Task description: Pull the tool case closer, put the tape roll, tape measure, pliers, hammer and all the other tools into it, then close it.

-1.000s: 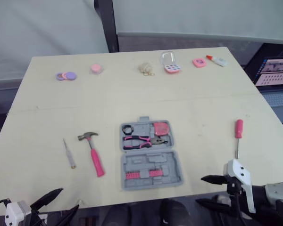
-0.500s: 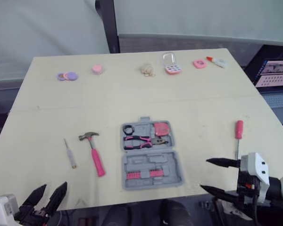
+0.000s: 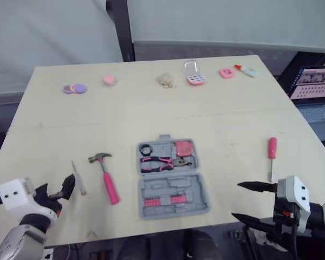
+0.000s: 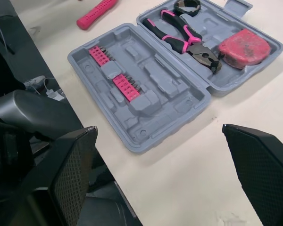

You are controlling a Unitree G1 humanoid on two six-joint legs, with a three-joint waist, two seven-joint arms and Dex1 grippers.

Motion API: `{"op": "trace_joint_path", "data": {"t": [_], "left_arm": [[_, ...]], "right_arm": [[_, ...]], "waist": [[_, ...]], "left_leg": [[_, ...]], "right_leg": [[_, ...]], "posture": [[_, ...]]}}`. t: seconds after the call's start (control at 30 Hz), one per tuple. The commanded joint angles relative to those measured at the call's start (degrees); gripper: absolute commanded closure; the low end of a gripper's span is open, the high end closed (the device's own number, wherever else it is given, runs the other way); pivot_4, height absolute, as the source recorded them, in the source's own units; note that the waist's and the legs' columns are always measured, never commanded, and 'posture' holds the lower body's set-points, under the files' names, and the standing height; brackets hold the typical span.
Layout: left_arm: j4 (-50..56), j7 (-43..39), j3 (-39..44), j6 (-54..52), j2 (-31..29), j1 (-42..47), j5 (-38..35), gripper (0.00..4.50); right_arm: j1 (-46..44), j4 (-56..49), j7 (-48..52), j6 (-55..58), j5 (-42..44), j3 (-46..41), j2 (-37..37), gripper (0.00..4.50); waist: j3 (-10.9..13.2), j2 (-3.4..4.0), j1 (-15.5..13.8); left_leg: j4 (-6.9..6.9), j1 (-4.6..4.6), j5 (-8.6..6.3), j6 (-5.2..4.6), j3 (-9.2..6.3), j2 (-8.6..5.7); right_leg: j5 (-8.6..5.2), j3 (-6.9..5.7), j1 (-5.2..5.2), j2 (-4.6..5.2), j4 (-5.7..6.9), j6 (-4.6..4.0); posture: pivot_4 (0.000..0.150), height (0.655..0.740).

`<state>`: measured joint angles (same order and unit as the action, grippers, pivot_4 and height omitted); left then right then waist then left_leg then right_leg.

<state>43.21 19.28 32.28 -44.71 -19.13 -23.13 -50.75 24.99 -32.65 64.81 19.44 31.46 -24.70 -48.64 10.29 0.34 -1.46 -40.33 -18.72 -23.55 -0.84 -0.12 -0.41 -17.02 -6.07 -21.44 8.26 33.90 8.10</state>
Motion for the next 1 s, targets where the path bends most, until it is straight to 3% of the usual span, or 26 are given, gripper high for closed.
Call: {"op": "trace_joint_path", "data": {"t": [0.03, 0.23, 0.63, 1.0], "left_arm": [[0.33, 6.68, -1.56, -4.42, 0.53, 3.59, 1.46, 0.00], [-2.05, 11.48, -3.15, -10.37, 2.98, 9.47, 2.00, 0.00], [-8.92, 12.37, -3.11, -19.49, 2.55, 18.79, 4.21, 0.00], [-11.91, 11.36, -3.82, -27.07, 3.79, 25.22, 10.43, 0.00]], "right_arm": [[-0.68, -0.31, 0.07, -0.36, 0.77, -1.33, -0.43, 0.02], [-1.10, -0.40, -0.07, 0.29, 0.97, -2.34, -0.72, 0.02], [-0.47, -2.16, -2.66, 1.32, 0.90, -3.19, -0.15, 0.02], [0.60, -4.41, -4.89, 3.04, 1.58, -3.53, 0.22, 0.02]], "waist": [[0.00, 0.00, 0.03], [-0.03, -0.03, -0.11], [-0.03, -0.03, -0.15], [-0.03, -0.04, -0.10]], "left_leg": [[0.00, 0.00, 0.00, 0.01, 0.00, 0.01], [0.00, 0.04, 0.01, 0.07, 0.03, 0.00], [0.01, 0.08, 0.01, 0.13, 0.06, 0.00], [0.01, 0.09, 0.02, 0.18, 0.08, 0.01]], "right_leg": [[0.00, 0.00, 0.00, -0.02, -0.01, 0.00], [0.01, 0.04, 0.00, -0.04, 0.02, 0.02], [0.01, 0.05, 0.00, -0.07, 0.04, 0.03], [0.03, 0.05, -0.01, -0.10, 0.06, 0.05]], "posture": [[0.150, 0.7400], [0.150, 0.7400], [0.150, 0.7400], [0.150, 0.7400]]}}
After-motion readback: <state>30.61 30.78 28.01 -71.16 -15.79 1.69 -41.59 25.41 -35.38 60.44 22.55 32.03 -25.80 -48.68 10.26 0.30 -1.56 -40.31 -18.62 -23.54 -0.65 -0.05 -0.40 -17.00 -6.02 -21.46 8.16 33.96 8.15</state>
